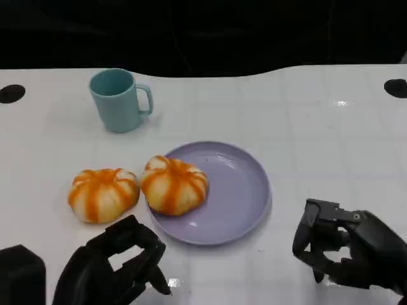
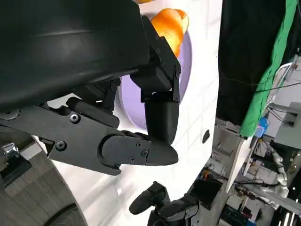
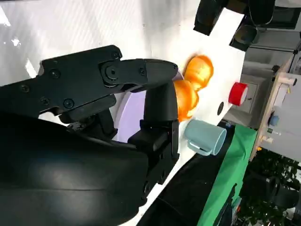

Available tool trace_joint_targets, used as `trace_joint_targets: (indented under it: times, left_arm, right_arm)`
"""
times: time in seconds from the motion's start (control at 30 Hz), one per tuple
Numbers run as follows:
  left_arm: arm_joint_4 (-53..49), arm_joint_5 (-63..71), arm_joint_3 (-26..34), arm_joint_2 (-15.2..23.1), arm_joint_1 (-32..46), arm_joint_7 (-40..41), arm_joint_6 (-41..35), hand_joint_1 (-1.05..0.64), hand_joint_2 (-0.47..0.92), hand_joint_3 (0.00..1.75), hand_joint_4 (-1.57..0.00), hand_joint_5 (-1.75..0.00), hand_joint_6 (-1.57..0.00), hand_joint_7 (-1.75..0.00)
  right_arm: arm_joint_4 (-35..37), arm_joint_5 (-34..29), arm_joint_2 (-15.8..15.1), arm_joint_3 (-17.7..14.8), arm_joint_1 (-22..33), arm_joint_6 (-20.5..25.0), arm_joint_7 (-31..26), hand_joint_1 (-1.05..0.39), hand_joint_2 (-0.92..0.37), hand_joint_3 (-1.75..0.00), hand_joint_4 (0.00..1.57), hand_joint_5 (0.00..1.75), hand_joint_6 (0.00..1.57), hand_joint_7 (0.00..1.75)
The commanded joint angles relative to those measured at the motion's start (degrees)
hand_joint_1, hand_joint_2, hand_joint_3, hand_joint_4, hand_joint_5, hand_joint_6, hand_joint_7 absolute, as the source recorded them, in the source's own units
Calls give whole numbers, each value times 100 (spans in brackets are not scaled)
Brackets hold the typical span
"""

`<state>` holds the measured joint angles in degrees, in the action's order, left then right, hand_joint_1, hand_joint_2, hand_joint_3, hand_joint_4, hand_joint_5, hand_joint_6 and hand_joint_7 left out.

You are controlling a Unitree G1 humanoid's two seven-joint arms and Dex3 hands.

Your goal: Grasp the bread from the table and place it into the plate.

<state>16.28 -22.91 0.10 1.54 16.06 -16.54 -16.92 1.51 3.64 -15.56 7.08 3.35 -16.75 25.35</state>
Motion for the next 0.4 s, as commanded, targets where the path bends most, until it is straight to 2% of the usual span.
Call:
trace_joint_targets:
  times: [0.03, 0.4]
  left_arm:
    - [-43, -33, 75, 89, -54, -74, 51, -54, 92, 36, -70, -175, -70, -143]
    - [-55, -73, 140, 118, -68, -134, 48, -54, 92, 33, -70, -175, -70, -144]
  right_arm:
    - [92, -50, -14, -99, -44, -136, -64, -41, -92, -29, 81, 175, 57, 175]
    - [91, -49, 17, -87, -65, -147, -56, -39, -92, -28, 81, 175, 56, 175]
